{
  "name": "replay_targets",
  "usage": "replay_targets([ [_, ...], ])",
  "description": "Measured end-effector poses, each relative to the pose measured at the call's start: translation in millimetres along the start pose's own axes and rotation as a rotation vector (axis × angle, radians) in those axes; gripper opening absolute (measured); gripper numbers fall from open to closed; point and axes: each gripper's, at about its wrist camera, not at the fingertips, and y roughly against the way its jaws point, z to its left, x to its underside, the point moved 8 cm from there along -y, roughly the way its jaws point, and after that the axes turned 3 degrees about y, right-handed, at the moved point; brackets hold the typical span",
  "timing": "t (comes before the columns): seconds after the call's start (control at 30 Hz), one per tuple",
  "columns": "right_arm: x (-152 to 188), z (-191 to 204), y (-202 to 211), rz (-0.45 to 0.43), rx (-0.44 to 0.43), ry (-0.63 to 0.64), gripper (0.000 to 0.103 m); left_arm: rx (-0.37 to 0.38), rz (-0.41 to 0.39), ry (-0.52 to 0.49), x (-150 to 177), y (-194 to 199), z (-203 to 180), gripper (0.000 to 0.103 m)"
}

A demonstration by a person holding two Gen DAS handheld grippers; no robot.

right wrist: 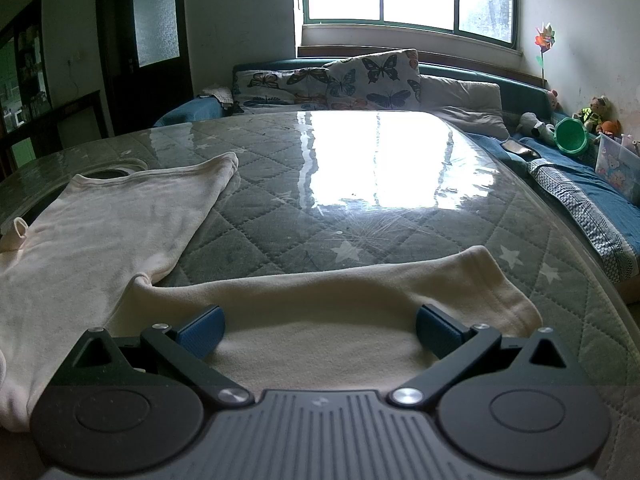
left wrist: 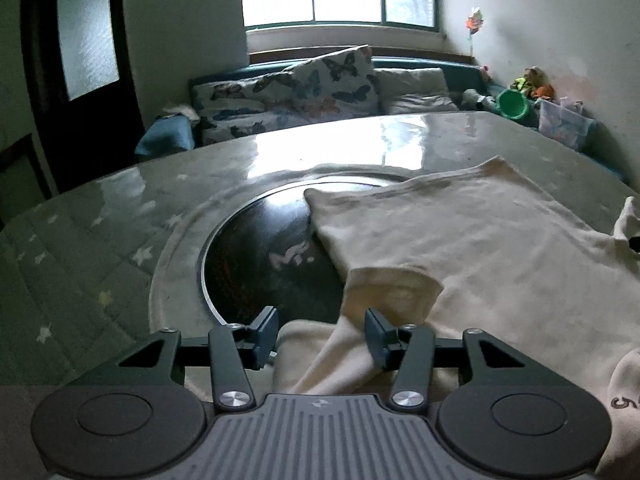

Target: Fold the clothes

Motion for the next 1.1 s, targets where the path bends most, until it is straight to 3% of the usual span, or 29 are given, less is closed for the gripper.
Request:
replay_targets([
  [0.37,0,0,0,0.0,0.0,0.0,0.103,0.09,0.009,-0.066,-5,-15,-26,0.05],
  [0.4,0,0,0,-0.001,0.0,0.0,0.103,0.096,0.007,-0.065,-5,-15,-26,0.046],
  [0.53,0,0,0,-0.001,-0.001,-0.001,0.103,0.107,-0.012,-0.059,-6,-10,-28,0.01],
  [0.67,0,0,0,-0.001,0.0,-0.001,0.103,0.029,-0.081,0.001,-12,7,-11,0.004],
  [0.9,0,0,0,-0.002,-0.001,-0.002,0.103,-0.346,-0.244,0.277,-16,69,70,0.004],
  [0.97,0,0,0,-0.002,-0.001,-0.002,0.103,-0.404,-0.255,0.336,-7,80,88,0.004],
  [1.1,0,0,0,-0.001,0.0,-0.002,0.103,-0.493,-0.207,0.352,13,75,111,0.004],
])
